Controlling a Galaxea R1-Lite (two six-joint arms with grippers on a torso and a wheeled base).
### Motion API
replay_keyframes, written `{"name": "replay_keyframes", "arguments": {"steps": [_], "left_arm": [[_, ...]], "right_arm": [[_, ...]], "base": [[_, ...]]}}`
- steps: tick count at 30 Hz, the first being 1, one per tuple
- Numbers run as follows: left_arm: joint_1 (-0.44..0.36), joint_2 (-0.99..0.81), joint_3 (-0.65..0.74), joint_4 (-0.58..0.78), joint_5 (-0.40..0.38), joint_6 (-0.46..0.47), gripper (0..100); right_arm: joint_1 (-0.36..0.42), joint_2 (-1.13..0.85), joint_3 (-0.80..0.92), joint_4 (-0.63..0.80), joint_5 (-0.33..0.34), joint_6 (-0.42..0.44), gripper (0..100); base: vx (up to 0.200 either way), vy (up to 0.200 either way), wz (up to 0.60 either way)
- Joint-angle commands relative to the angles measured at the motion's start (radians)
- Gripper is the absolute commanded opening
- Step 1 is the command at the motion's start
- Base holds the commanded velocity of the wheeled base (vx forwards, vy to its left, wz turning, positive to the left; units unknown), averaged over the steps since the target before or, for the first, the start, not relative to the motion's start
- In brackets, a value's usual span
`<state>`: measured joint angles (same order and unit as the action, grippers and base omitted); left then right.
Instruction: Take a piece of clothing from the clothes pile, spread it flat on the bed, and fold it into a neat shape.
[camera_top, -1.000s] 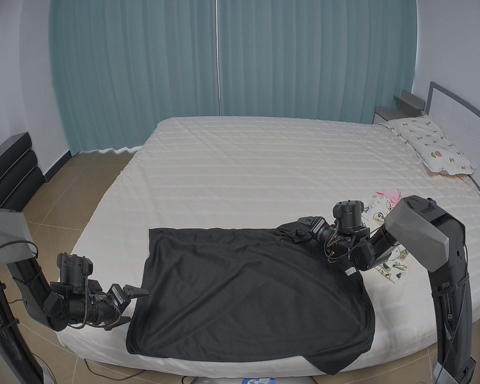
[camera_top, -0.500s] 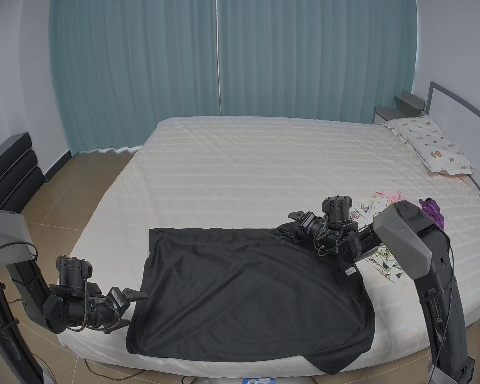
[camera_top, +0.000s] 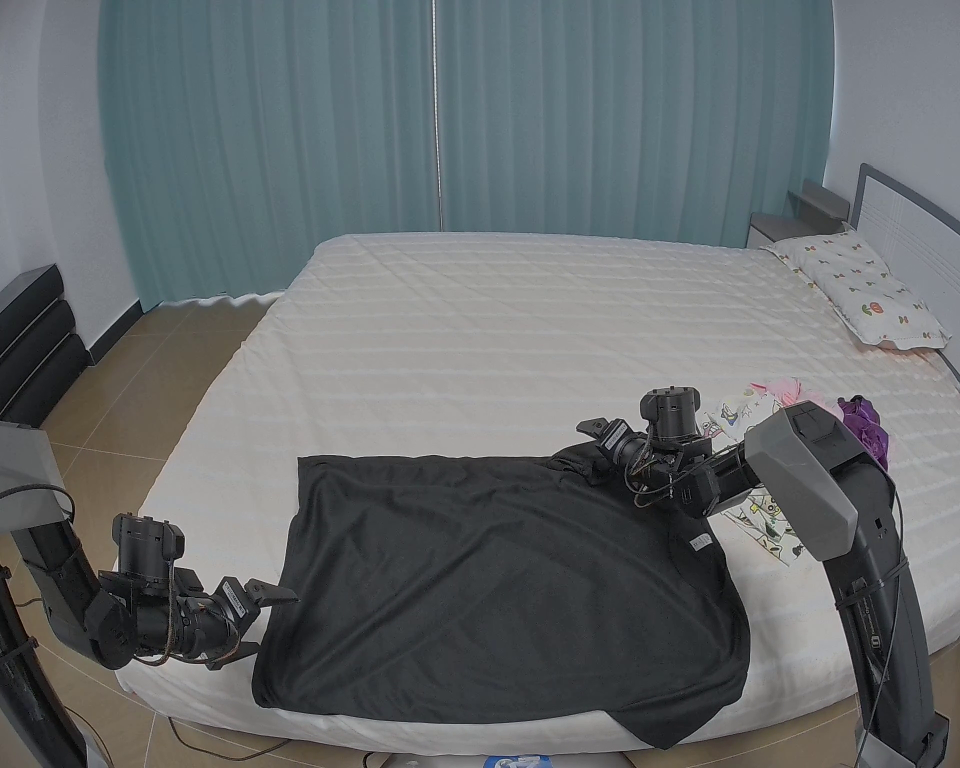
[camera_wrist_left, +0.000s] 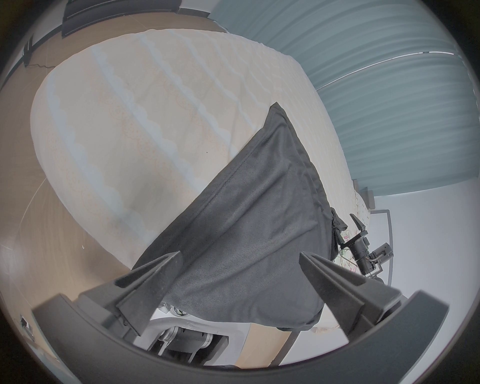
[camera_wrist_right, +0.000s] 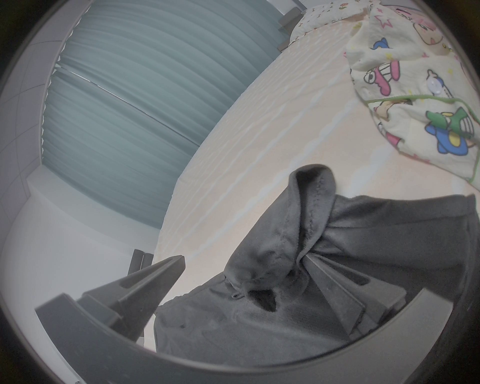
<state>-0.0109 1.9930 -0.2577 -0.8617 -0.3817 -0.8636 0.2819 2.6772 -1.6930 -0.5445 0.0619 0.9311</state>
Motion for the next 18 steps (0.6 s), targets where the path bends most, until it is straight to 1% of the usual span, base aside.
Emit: {"name": "replay_keyframes", "arguments": {"steps": [1,3,5,8,12,14,18], "left_arm": [[0.000,0.000,0.000,0.000,0.000,0.000,100],[0.000,0.000,0.000,0.000,0.000,0.000,100],[0.000,0.000,0.000,0.000,0.000,0.000,100],[0.000,0.000,0.001,0.000,0.000,0.000,100],[0.000,0.000,0.001,0.000,0.000,0.000,100],[0.000,0.000,0.001,0.000,0.001,0.000,100],[0.000,0.000,0.001,0.000,0.000,0.000,100]], "right_arm": [[-0.001,-0.125,0.144,0.001,0.009,-0.005,100],[-0.003,-0.137,0.167,0.003,0.013,-0.006,100],[-0.003,-0.140,0.196,0.015,0.035,-0.008,100],[0.000,-0.129,0.196,0.038,0.035,-0.009,100],[0.003,-0.096,0.173,0.046,0.036,-0.011,100],[0.005,-0.046,0.108,0.052,0.038,-0.009,100],[0.010,-0.010,0.076,0.051,0.038,-0.009,100]], "base": [[0.000,0.000,0.00],[0.000,0.000,0.00],[0.000,0.000,0.00],[0.000,0.000,0.00],[0.000,0.000,0.00],[0.000,0.000,0.00],[0.000,0.000,0.00]]}}
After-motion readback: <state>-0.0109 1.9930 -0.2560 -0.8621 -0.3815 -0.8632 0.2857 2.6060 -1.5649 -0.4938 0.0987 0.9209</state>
